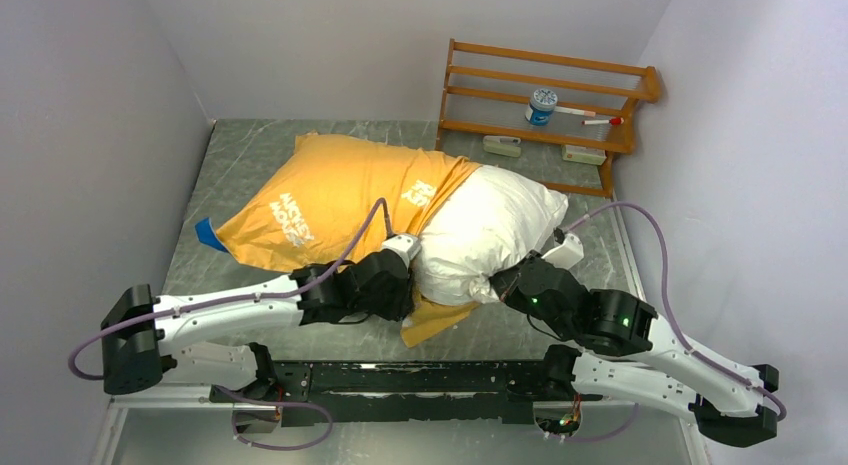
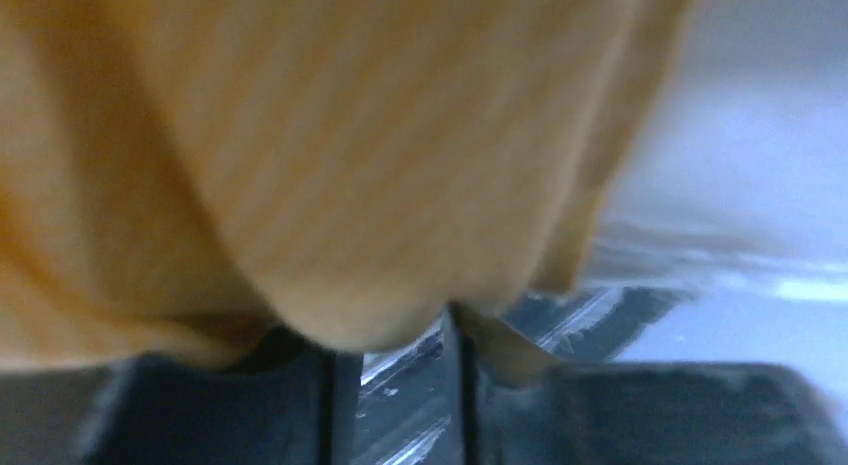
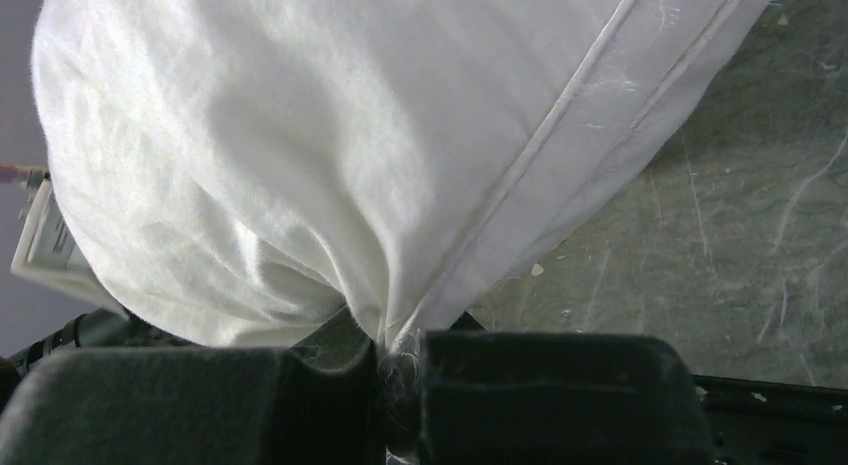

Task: Remove the pillowcase from the pillow
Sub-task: Remove the pillow from the pillowcase.

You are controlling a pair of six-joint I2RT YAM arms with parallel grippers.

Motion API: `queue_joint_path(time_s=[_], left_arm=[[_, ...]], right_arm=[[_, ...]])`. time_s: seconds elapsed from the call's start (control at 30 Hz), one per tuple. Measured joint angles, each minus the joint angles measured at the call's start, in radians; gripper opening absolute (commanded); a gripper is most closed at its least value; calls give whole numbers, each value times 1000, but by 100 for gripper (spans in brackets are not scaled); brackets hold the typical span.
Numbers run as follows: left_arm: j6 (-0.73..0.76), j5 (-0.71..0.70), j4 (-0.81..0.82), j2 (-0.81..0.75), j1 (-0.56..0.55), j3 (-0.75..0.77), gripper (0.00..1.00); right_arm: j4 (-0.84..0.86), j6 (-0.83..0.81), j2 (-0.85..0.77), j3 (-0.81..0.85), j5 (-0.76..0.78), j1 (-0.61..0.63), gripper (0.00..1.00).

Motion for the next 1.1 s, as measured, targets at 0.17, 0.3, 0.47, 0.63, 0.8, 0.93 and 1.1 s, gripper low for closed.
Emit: queue_joint_path(time_s=[0.17, 0.3, 0.47, 0.63, 0.8, 0.93, 1.1], left_arm=[[-38, -227, -196, 81, -3, 109, 5], [-92, -402, -352, 91, -4, 150, 5], [-122, -493, -464, -9, 0, 109, 27], [-36, -340, -306, -181, 4, 34, 79], [-23, -66, 46, -264, 4, -88, 84], [-22, 50, 184, -141, 4, -89, 82], [-35, 59, 245, -21, 4, -109, 57]], right_arm=[[4, -6, 1, -1, 5, 0, 0], [-38, 4, -12, 0, 25, 0, 0], [-87, 25, -50, -1, 32, 0, 0], [-74, 34, -71, -36, 20, 0, 0], [-59, 33, -42, -60, -5, 0, 0], [-35, 29, -24, -60, -18, 0, 0], [-22, 17, -20, -60, -23, 0, 0]])
